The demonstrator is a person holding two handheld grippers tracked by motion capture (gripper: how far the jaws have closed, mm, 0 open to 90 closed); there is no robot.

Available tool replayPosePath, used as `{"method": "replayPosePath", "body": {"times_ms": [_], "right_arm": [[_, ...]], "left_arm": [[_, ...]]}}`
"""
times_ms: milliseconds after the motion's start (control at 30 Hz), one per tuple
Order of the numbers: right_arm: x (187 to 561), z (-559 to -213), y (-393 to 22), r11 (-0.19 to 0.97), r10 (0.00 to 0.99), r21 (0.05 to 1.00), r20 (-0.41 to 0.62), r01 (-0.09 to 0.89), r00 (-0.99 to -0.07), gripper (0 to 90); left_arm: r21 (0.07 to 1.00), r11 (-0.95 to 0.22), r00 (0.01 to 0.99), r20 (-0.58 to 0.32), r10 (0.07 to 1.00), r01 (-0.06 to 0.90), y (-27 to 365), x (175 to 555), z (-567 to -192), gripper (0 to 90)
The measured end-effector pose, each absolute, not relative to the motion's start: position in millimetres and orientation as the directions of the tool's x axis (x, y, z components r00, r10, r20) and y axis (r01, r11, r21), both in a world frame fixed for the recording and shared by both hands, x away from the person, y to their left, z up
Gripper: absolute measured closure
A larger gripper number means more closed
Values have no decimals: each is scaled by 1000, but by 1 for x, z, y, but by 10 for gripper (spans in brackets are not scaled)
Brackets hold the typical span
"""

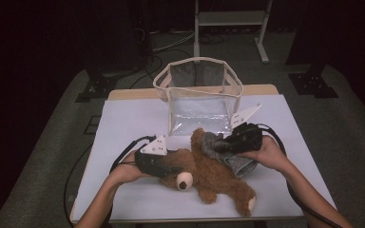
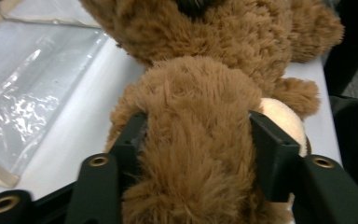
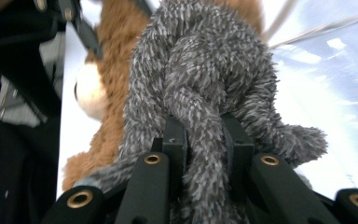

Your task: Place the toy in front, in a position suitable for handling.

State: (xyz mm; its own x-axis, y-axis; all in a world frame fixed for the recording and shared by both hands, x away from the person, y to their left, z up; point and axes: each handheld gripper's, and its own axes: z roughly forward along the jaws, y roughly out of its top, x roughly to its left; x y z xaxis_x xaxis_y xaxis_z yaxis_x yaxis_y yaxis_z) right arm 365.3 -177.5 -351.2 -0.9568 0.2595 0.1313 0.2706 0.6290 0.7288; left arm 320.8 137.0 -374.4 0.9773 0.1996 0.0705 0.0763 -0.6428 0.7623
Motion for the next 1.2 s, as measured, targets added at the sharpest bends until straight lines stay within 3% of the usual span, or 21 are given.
{"method": "replayPosePath", "body": {"times_ms": [167, 233, 300, 433, 500, 767, 967, 1200], "right_arm": [[347, -358, -176, 646, 249, 725, 99, 241, -963, 755], [338, -362, -179, 637, 251, 732, 100, 243, -963, 756], [334, -362, -181, 633, 252, 736, 97, 240, -963, 756], [330, -356, -186, 638, 258, 732, 88, 238, -962, 754], [331, -344, -187, 638, 255, 739, 62, 216, -965, 753], [346, -307, -154, 658, 213, 740, -7, 138, -977, 752], [354, -327, -126, 724, 168, 676, 27, 141, -985, 750], [351, -339, -147, 719, 202, 665, 79, 202, -976, 749]], "left_arm": [[755, -648, 978, 48, 201, 96, 134, 320, -367, 310], [756, -639, 977, -4, 211, 141, 129, 322, -365, 216], [751, -645, 978, -8, 211, 145, 126, 323, -366, 255], [747, -658, 982, 37, 185, 96, 127, 318, -370, 482], [748, -657, 981, 44, 187, 92, 127, 316, -373, 519], [752, -656, 982, 64, 177, 69, 128, 311, -375, 520], [766, -639, 982, 64, 178, 66, 131, 307, -377, 512], [771, -634, 982, 66, 179, 64, 132, 305, -378, 506]]}}
